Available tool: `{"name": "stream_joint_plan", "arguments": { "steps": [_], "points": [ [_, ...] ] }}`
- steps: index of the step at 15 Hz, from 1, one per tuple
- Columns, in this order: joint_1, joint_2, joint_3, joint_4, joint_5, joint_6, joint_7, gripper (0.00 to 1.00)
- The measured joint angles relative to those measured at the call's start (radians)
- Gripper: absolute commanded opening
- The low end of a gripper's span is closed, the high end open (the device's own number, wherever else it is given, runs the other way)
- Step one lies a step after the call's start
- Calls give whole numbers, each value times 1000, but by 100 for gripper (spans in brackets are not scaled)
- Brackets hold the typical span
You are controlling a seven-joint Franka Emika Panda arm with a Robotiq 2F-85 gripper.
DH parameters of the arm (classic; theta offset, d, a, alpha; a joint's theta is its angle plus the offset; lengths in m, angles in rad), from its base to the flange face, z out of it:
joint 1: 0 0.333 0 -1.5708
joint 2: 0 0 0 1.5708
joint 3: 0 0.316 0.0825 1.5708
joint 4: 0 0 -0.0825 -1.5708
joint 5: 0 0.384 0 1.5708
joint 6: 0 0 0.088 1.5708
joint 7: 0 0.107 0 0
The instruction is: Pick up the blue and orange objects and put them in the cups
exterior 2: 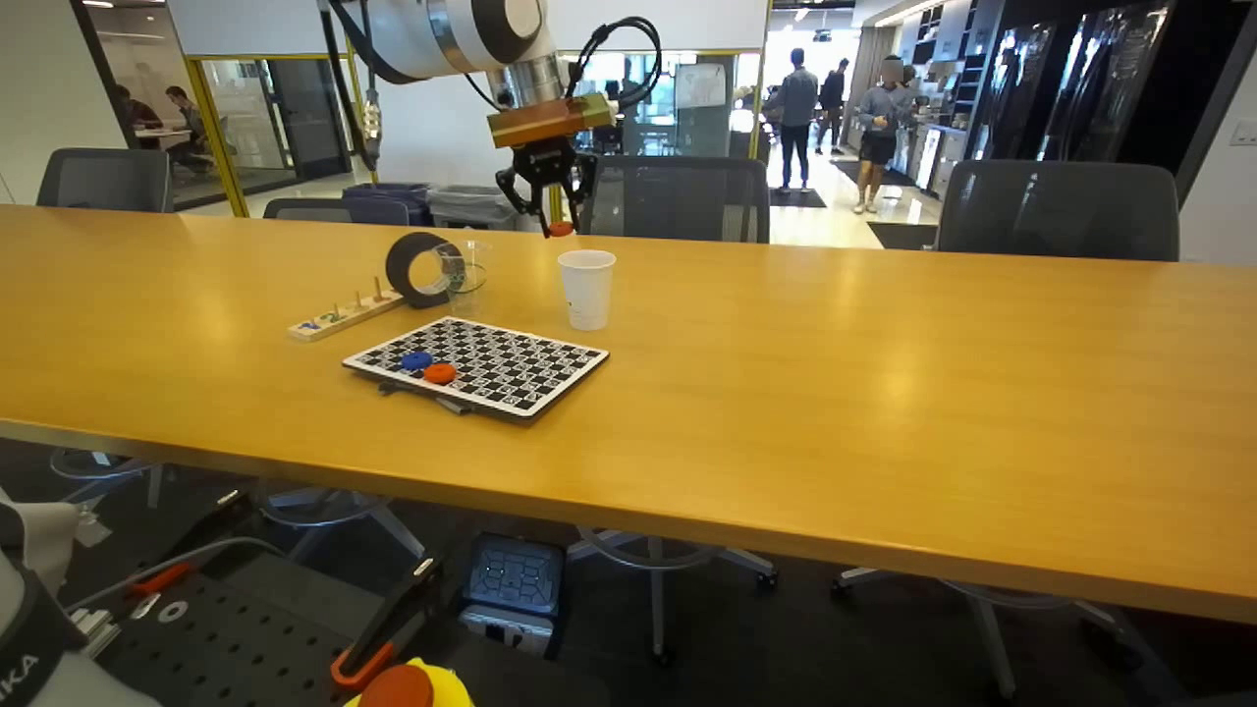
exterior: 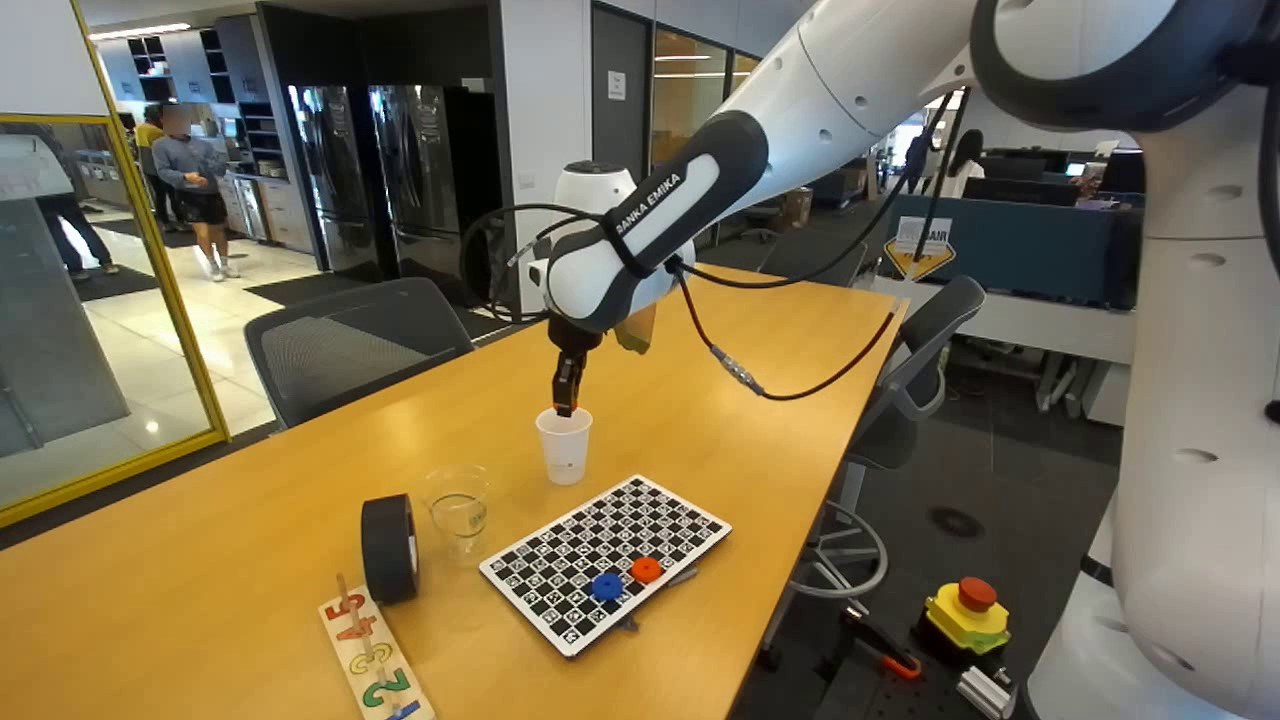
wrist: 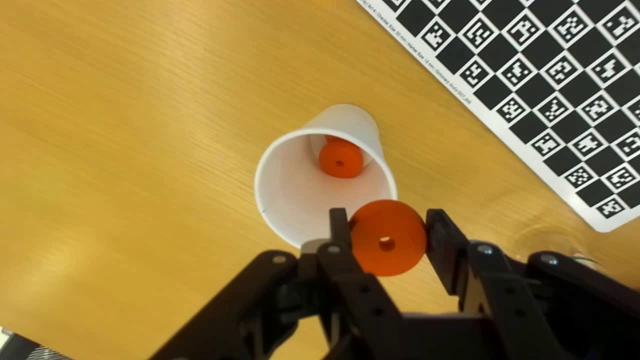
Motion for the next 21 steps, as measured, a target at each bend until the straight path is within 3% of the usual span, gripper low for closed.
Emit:
{"name": "stream_joint_plan", "arguments": {
  "steps": [8,9,11,14,21],
  "points": [
    [-25,166,-2,183,2,-57,44,22],
    [-26,177,-2,196,2,-61,48,67],
    [-26,191,-2,214,3,-79,56,74],
    [-26,196,1,227,10,-111,65,97],
    [-13,135,20,150,12,-138,144,100]
  ]
}}
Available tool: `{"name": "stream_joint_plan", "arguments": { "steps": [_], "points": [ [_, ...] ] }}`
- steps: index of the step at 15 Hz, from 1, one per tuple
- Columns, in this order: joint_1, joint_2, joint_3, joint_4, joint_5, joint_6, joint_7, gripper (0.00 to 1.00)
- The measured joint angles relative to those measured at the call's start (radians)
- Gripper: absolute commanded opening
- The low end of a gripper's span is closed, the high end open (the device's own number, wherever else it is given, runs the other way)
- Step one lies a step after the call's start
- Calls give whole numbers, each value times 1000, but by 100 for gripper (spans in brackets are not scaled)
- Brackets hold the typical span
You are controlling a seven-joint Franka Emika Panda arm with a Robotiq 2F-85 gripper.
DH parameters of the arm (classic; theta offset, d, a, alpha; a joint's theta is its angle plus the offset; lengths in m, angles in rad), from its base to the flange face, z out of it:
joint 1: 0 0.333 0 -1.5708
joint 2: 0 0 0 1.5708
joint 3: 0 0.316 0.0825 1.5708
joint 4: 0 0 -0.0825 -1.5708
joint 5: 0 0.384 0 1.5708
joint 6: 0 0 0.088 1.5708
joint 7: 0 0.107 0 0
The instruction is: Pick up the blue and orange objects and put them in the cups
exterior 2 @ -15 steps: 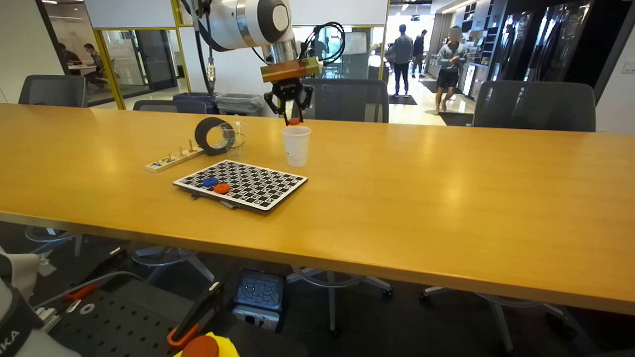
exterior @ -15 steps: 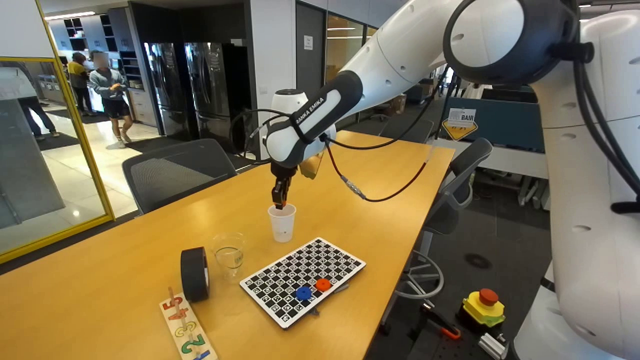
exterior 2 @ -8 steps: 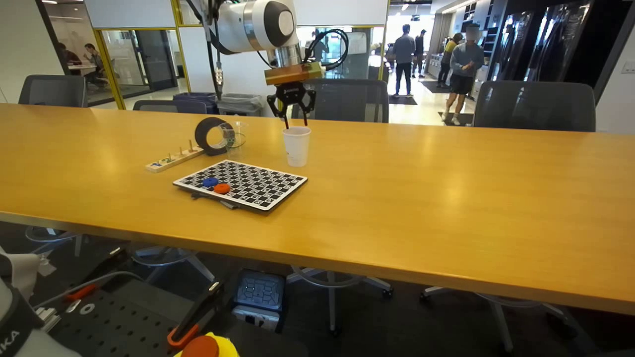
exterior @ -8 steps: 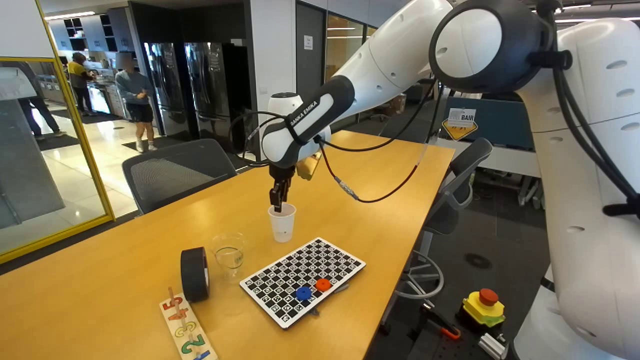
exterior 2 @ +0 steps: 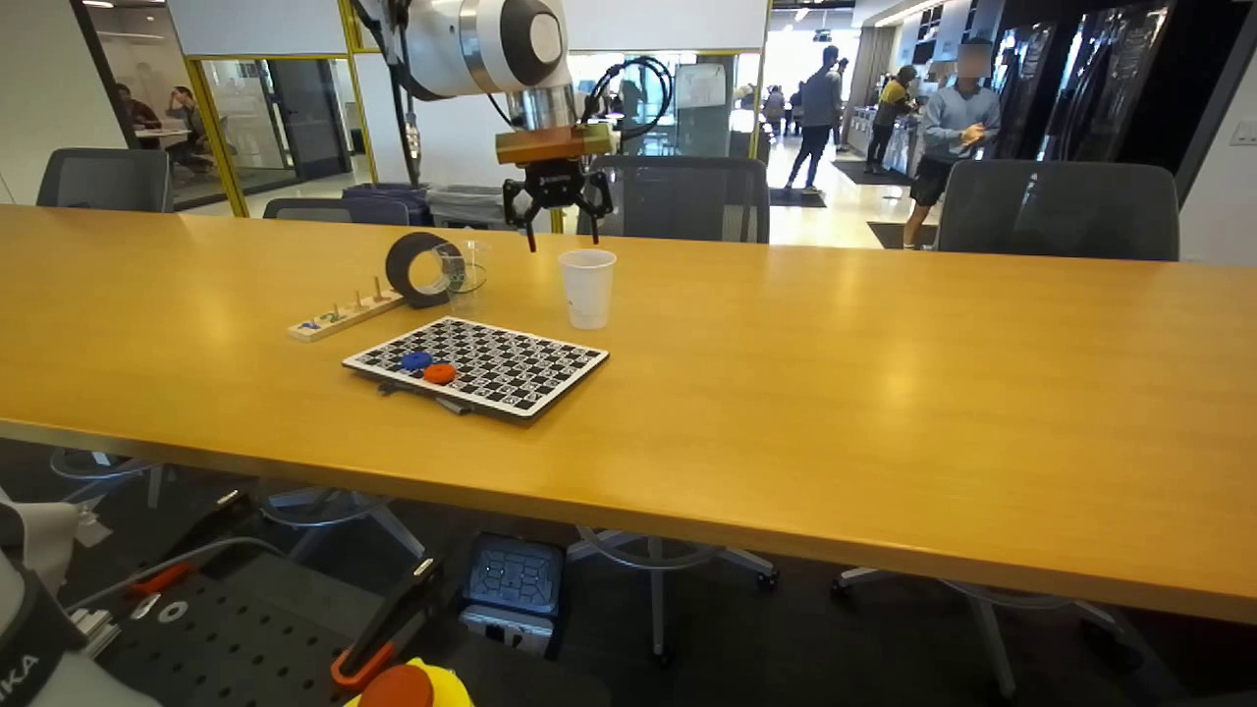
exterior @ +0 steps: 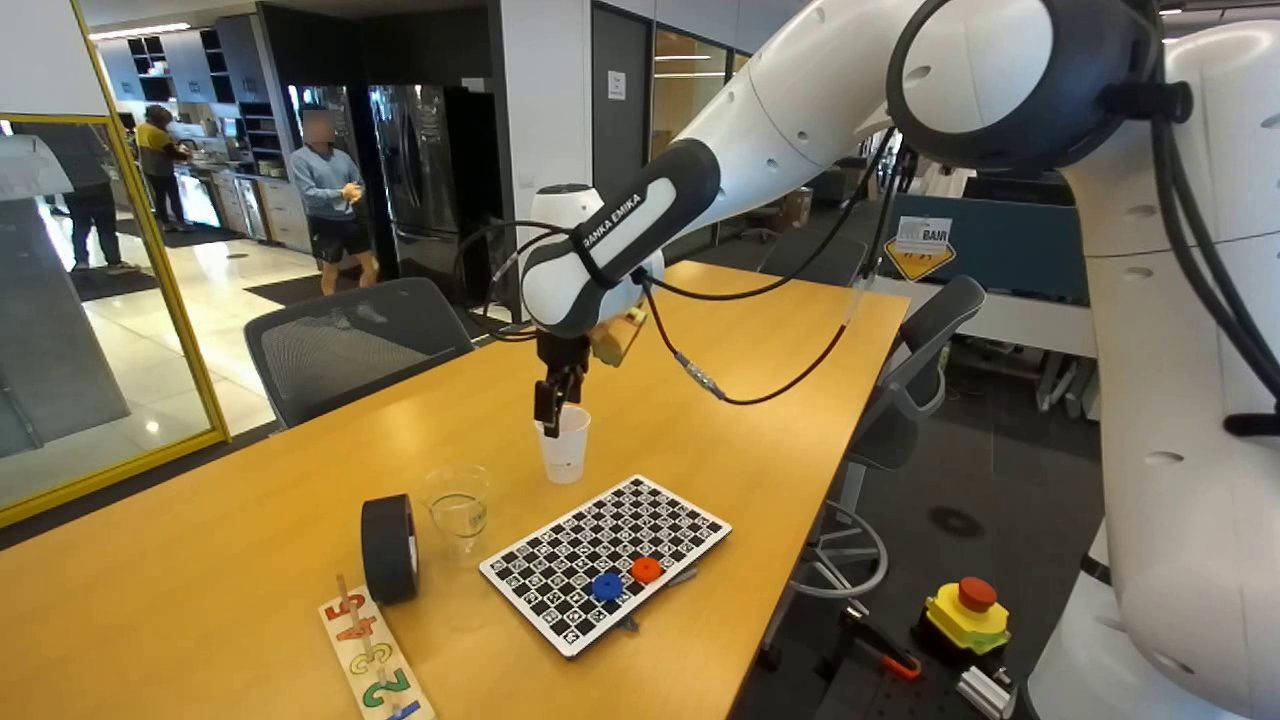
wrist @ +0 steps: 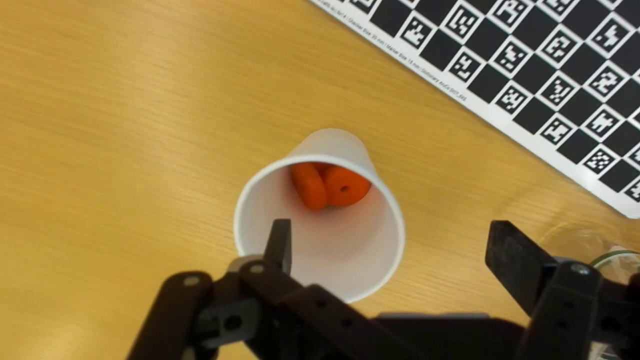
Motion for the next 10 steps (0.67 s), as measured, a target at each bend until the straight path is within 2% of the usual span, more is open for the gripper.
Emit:
{"name": "stream_joint_plan", "arguments": {
  "steps": [6,10],
  "points": [
    [53,-166,29,-248,1,2,135,100],
    [81,-215,63,-372,42,12,152,100]
  ]
}}
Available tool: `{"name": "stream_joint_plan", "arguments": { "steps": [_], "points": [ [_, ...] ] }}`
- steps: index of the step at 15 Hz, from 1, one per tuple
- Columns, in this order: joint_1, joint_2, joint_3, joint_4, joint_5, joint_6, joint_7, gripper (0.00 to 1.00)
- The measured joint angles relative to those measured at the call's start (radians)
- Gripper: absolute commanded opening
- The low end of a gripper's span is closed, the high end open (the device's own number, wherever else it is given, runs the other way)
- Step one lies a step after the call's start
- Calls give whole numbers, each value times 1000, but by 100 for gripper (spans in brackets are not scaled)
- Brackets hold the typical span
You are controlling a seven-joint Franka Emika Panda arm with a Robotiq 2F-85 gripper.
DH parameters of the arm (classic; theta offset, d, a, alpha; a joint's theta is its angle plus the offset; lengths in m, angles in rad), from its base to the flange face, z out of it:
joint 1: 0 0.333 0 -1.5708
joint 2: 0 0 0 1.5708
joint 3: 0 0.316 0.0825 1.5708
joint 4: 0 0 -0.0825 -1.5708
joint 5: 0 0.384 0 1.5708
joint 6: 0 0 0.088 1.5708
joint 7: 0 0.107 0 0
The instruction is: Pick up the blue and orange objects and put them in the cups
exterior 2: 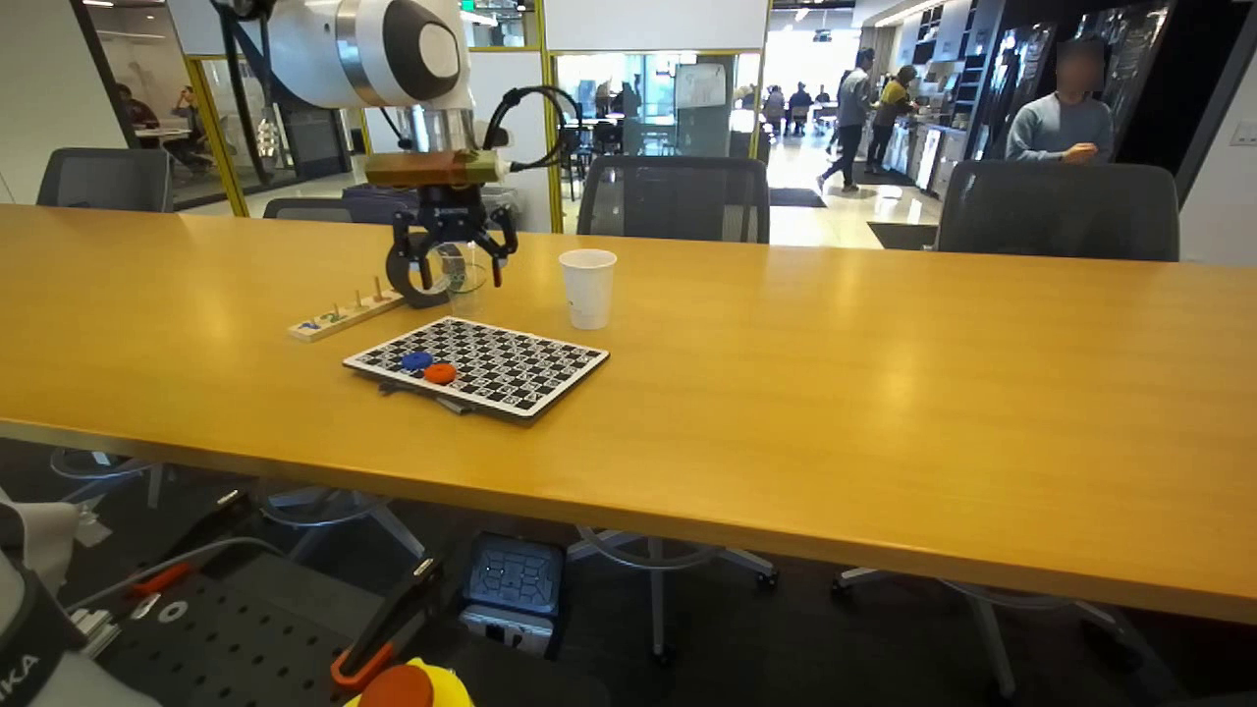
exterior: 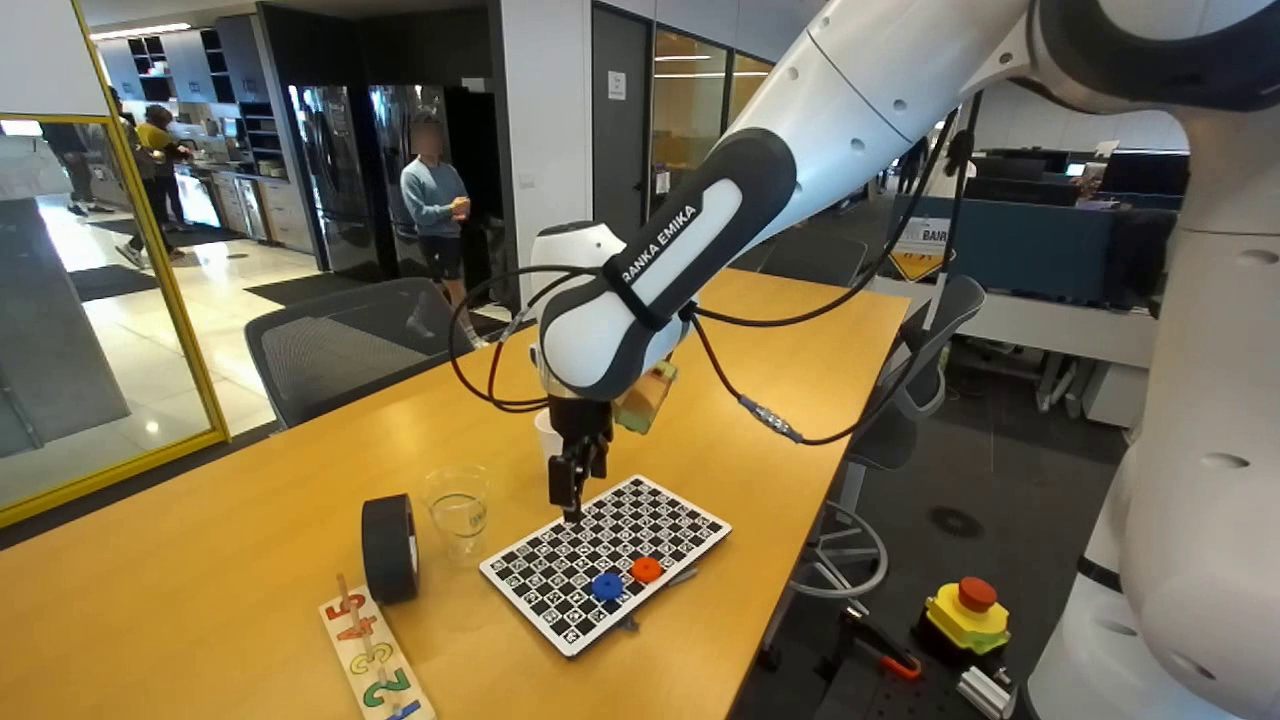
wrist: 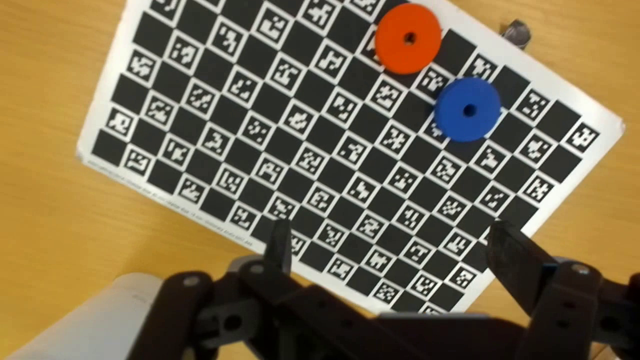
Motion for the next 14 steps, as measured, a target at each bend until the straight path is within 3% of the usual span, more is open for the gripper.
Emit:
{"name": "stream_joint_plan", "arguments": {
  "steps": [14],
  "points": [
    [15,27,28,-162,98,148,-27,100]
  ]
}}
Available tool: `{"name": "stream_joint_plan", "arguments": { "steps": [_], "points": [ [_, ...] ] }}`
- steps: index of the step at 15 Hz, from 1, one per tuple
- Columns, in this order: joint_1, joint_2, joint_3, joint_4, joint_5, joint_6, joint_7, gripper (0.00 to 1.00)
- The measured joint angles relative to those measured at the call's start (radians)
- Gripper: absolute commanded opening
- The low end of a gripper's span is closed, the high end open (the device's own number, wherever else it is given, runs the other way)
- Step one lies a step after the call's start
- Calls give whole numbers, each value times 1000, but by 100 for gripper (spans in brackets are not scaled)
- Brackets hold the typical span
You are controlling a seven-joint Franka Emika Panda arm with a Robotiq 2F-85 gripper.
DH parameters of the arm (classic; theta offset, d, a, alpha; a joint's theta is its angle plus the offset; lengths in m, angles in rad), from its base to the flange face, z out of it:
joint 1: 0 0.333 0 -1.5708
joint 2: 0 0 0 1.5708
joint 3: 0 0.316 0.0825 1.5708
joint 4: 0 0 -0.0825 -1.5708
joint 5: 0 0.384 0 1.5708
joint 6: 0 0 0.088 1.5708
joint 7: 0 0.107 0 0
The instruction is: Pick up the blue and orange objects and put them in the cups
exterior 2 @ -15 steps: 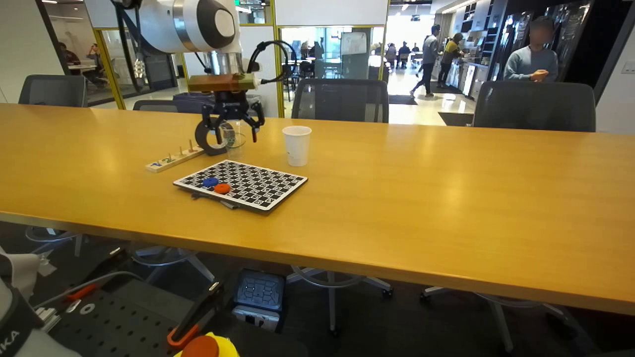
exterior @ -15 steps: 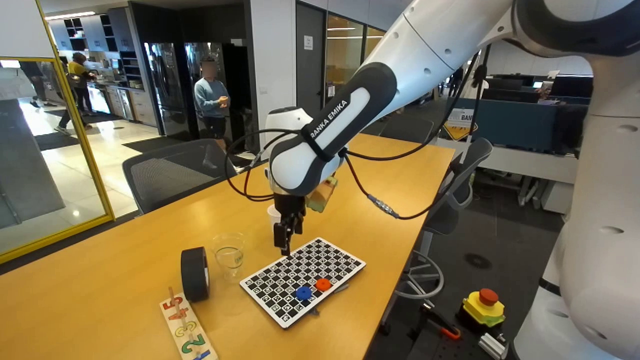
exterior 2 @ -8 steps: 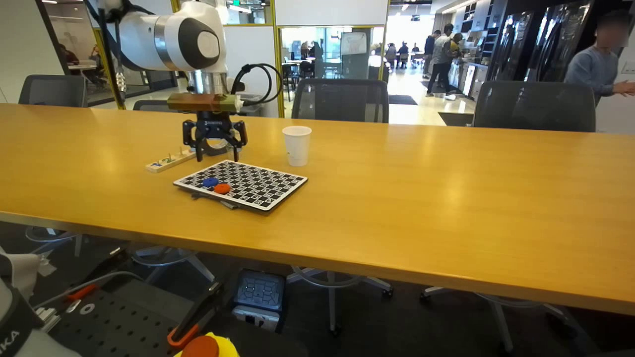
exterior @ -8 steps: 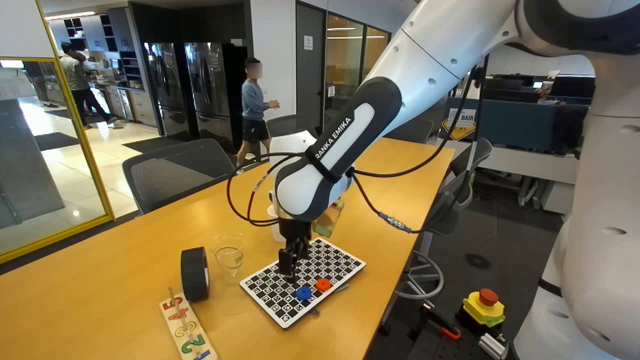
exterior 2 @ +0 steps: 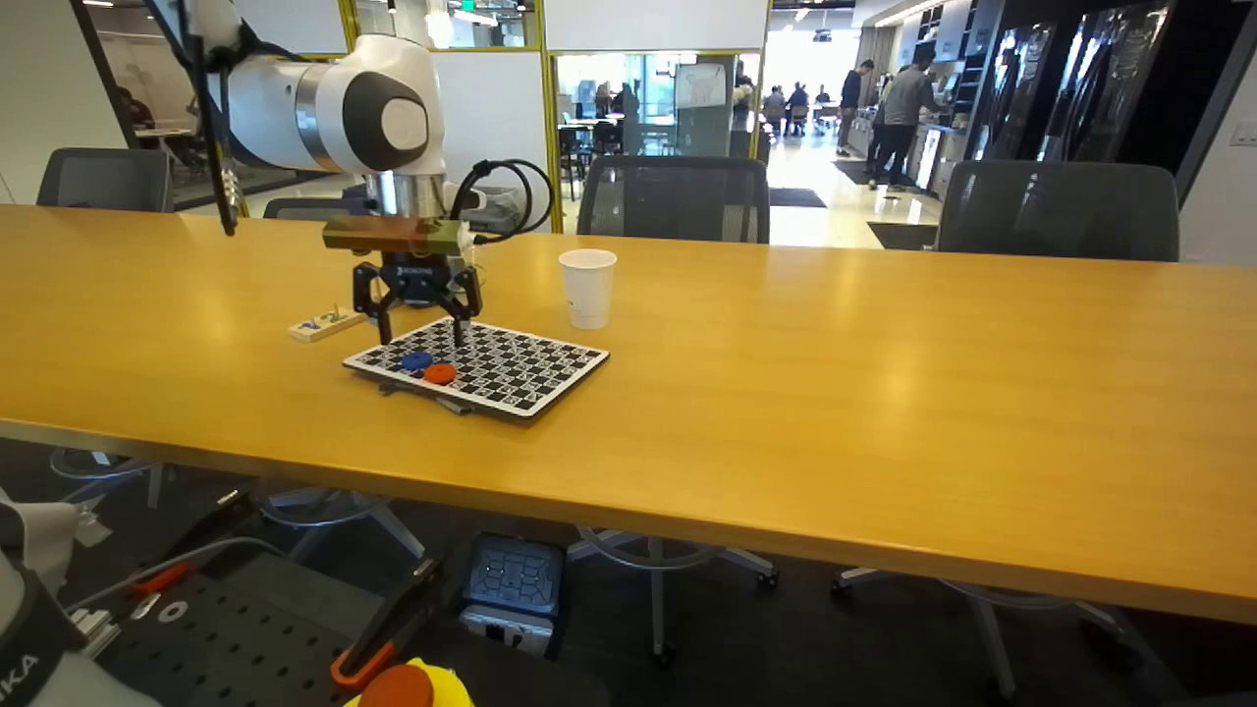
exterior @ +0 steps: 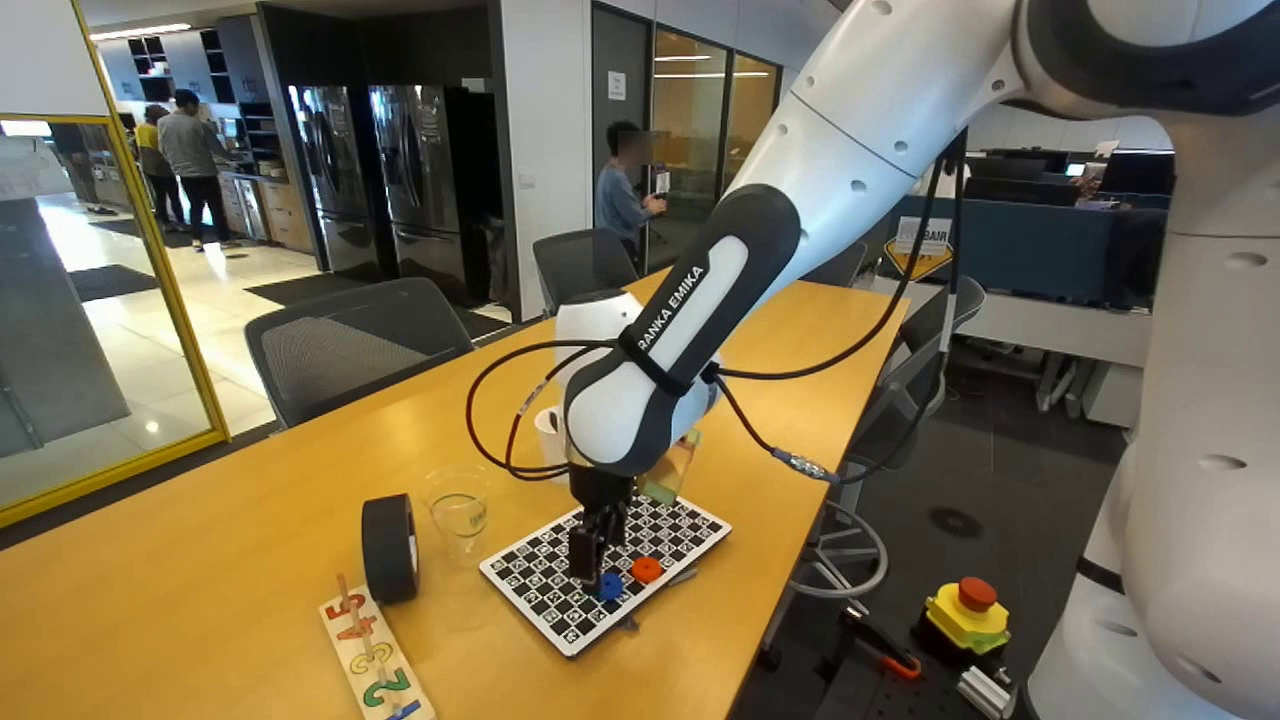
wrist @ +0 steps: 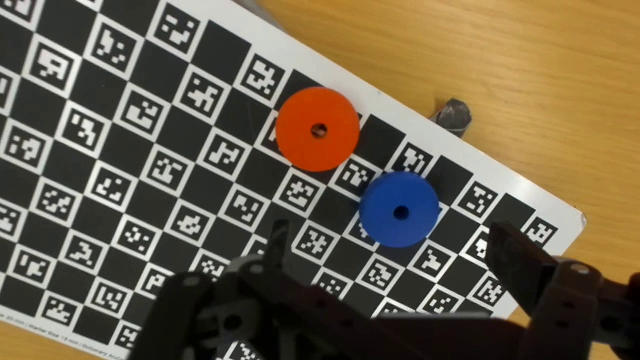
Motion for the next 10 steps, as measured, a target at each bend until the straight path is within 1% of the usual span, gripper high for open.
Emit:
{"name": "stream_joint_plan", "arguments": {
  "steps": [7,8,9,10],
  "points": [
    [0,32,13,-21,6,57,-5,100],
    [0,34,13,-24,6,64,-5,75],
    [0,35,13,-27,6,69,-5,75],
    [0,35,13,-29,6,75,-5,68]
  ]
}}
